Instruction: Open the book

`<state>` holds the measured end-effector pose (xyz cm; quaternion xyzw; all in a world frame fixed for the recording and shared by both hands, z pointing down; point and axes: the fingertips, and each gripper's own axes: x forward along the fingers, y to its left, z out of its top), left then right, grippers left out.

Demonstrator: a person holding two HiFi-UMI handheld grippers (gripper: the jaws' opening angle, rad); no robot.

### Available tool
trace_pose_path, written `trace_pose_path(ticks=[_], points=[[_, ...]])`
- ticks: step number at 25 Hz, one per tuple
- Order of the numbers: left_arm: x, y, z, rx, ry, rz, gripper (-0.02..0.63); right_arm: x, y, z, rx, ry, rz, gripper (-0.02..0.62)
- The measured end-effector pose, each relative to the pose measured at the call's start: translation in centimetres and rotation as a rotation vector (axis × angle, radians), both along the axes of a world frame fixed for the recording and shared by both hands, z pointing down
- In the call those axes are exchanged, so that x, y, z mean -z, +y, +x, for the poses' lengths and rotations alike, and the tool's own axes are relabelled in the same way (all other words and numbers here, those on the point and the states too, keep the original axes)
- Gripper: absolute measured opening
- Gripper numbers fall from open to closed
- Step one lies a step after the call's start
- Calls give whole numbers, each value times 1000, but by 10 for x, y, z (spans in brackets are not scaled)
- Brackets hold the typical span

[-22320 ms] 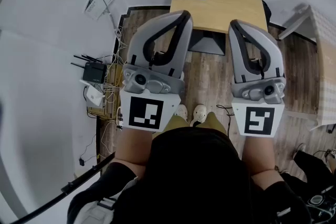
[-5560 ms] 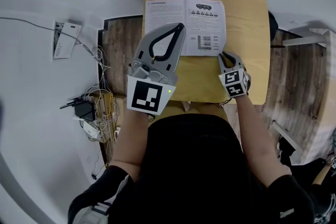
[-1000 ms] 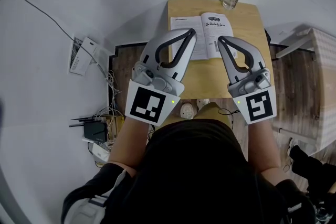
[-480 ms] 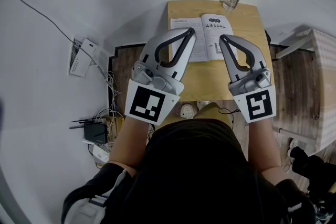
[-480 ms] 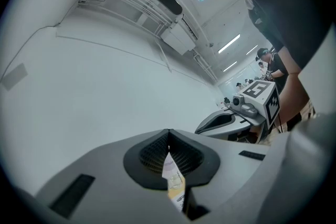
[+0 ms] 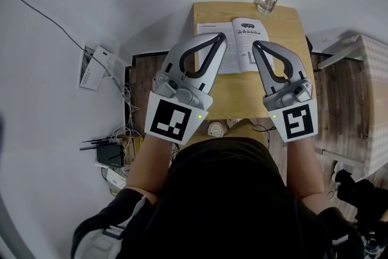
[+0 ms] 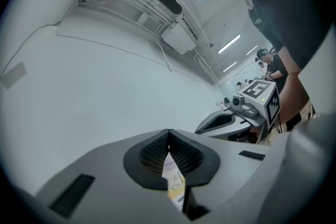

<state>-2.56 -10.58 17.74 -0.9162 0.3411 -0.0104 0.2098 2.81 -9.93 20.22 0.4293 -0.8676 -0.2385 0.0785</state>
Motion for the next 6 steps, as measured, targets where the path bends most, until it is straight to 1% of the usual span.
trace_pose_path(ticks=[6], points=[[-1, -1, 0, 0, 7, -4, 11, 0, -2, -1, 4, -11, 0, 28]])
